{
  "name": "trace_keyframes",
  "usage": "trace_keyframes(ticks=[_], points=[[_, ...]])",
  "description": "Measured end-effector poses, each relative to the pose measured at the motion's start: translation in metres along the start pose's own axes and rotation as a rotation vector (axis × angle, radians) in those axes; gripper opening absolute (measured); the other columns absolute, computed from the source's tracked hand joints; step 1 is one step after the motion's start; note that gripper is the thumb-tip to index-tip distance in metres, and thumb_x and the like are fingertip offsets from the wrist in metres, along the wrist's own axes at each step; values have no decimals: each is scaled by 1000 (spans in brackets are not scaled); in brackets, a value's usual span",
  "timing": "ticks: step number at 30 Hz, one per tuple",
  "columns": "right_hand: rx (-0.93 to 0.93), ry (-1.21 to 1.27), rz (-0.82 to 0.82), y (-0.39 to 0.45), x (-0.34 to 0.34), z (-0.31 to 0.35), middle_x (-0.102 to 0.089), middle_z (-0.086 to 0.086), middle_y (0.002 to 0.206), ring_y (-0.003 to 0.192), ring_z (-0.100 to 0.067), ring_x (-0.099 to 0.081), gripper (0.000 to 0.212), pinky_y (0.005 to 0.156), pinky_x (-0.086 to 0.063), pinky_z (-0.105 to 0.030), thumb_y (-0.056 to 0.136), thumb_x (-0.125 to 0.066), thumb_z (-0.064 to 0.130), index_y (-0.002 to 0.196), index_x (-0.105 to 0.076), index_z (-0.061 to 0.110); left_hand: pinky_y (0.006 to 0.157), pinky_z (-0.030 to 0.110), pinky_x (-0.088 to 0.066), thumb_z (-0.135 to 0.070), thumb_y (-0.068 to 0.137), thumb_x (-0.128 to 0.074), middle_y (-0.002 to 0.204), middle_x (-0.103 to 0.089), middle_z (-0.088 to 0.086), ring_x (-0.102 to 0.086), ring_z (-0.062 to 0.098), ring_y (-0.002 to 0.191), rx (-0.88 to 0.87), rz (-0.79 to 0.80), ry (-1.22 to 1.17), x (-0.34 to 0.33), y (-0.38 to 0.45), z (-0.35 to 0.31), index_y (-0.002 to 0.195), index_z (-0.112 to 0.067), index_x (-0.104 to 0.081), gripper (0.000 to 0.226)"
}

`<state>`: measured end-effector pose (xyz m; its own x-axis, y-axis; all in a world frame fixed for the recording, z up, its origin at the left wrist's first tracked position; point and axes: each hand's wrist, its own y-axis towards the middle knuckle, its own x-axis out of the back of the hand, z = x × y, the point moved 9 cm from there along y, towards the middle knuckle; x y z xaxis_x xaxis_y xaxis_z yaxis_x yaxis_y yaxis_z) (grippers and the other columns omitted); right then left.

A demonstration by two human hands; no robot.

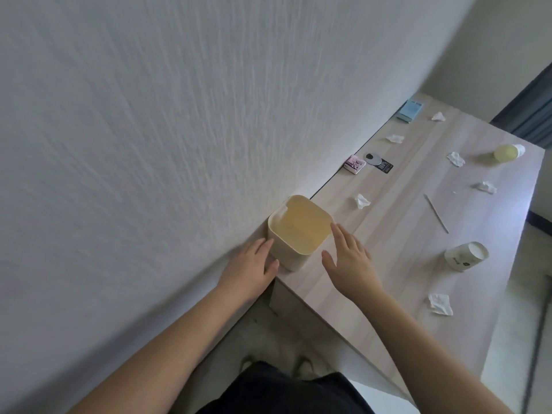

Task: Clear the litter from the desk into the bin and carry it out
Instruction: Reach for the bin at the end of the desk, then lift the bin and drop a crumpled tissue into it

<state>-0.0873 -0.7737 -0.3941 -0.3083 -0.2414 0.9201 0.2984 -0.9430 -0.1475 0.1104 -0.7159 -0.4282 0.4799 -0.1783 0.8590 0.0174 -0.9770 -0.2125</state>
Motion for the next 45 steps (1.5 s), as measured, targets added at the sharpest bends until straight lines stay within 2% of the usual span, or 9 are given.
trace_keyframes(ticks=[10,15,22,25,29,33,36,42,45], points=[[-212,473,237,42,-35,-37,-20,1,159,141,-23,-29,70,112,-31,-45,94,-44,51,152,-12,28,111,37,-25,-37,96,-44,161,-28,2,-28,24,145,455,45,-642,-45,17,22,155,-20,-15,68],[-264,822,270,47,-49,-35,-37,10,149,111,-14,-49,58,88,-39,-35,92,-51,50,143,-26,39,110,35,-25,-49,85,-49,160,-29,-6,-29,14,142,526,-25,-932,-47,22,17,155,-29,-20,79],[-346,990,169,55,-53,-47,-45,9,139,116,-19,-51,56,98,-47,-47,89,-58,45,139,-34,36,117,41,-24,-62,75,-56,159,-28,-10,-29,11,142,463,-9,-938,-48,22,-6,154,-36,-18,92],[-410,1064,123,55,-53,-54,-46,8,136,103,-16,-56,53,80,-56,-40,91,-55,27,139,-33,35,106,25,-22,-50,88,-56,153,-27,-15,-23,-1,133,397,-35,-932,-46,21,-20,154,-35,-16,79],[-439,1164,121,51,-54,-66,-46,6,132,99,-14,-58,58,65,-57,-29,88,-46,7,139,-35,31,103,23,-19,-46,95,-51,140,-27,-23,-22,-3,131,351,-18,-897,-48,16,-33,154,-35,-16,70],[-457,1181,108,47,-49,-82,-48,5,132,96,-10,-59,58,59,-57,-25,88,-44,4,139,-37,31,115,31,-23,-68,93,-32,156,-30,-15,-29,4,140,307,-15,-894,-37,11,-41,152,-35,-25,68],[-447,1163,88,42,-45,-94,-49,3,132,99,-15,-59,56,60,-58,-27,89,-45,5,138,-39,31,110,35,-38,-79,84,-22,146,-47,-10,-49,3,127,283,-30,-954,-23,13,-36,142,-40,-37,72],[-339,1001,96,20,-37,-103,-51,13,126,93,-9,-61,52,62,-61,-33,86,-50,15,131,-42,40,105,35,-42,-92,72,-23,138,-52,-14,-56,5,119,285,-14,-893,-15,21,-39,141,-34,-44,93],[-304,958,109,10,-32,-104,-53,21,119,95,-11,-62,54,69,-62,-43,81,-51,17,125,-44,46,101,37,-47,-81,80,-30,132,-61,-3,-62,14,114,382,67,-1013,-24,29,-43,136,-24,-51,83]])
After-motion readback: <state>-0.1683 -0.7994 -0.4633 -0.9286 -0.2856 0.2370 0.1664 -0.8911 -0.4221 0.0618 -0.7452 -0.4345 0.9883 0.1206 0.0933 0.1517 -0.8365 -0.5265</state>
